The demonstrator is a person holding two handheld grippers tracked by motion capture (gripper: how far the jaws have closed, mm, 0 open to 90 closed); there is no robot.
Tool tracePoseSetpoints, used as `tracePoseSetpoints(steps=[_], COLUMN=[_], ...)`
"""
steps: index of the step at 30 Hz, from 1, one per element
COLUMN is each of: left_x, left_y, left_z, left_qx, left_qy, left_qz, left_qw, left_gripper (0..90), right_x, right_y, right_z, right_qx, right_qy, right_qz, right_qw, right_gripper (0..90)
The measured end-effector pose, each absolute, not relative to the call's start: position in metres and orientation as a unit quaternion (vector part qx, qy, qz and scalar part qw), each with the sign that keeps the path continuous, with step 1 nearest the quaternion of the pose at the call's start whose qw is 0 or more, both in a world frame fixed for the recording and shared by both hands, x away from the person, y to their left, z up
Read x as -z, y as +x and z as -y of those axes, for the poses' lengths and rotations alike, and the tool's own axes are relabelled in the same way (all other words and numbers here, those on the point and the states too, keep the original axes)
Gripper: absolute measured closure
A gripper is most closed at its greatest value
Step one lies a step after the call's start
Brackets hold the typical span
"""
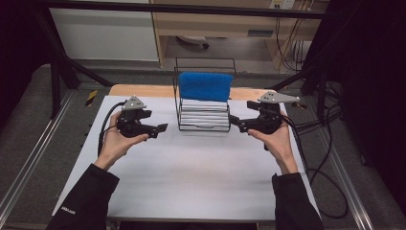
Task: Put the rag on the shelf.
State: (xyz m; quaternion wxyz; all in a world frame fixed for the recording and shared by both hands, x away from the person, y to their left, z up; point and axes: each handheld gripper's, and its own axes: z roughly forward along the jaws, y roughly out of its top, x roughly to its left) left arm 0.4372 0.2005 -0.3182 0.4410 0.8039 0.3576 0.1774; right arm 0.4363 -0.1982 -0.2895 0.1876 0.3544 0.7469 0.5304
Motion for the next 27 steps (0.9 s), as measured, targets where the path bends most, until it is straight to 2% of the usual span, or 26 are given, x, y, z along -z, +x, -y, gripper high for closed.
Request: tracePoseSetpoints(steps=[8,18,27], left_x=[0.355,0.398,0.418], left_y=[0.418,0.394,0.378], left_z=[-0.223,-0.245,-0.263], left_qx=[-0.168,-0.165,-0.161], left_qy=[0.799,0.804,0.803], left_qz=[-0.372,-0.377,-0.379], left_qw=[0.442,0.43,0.429], left_gripper=[6.8,5.8,5.9], right_x=[0.315,0.357,0.398], right_y=[0.421,0.402,0.389], right_z=[0.204,0.219,0.233], right_qx=[-0.512,-0.5,-0.482], right_qy=[0.357,0.364,0.373], right_qz=[-0.762,-0.77,-0.78], right_qw=[0.175,0.158,0.139], right_gripper=[1.4,0.6,0.7])
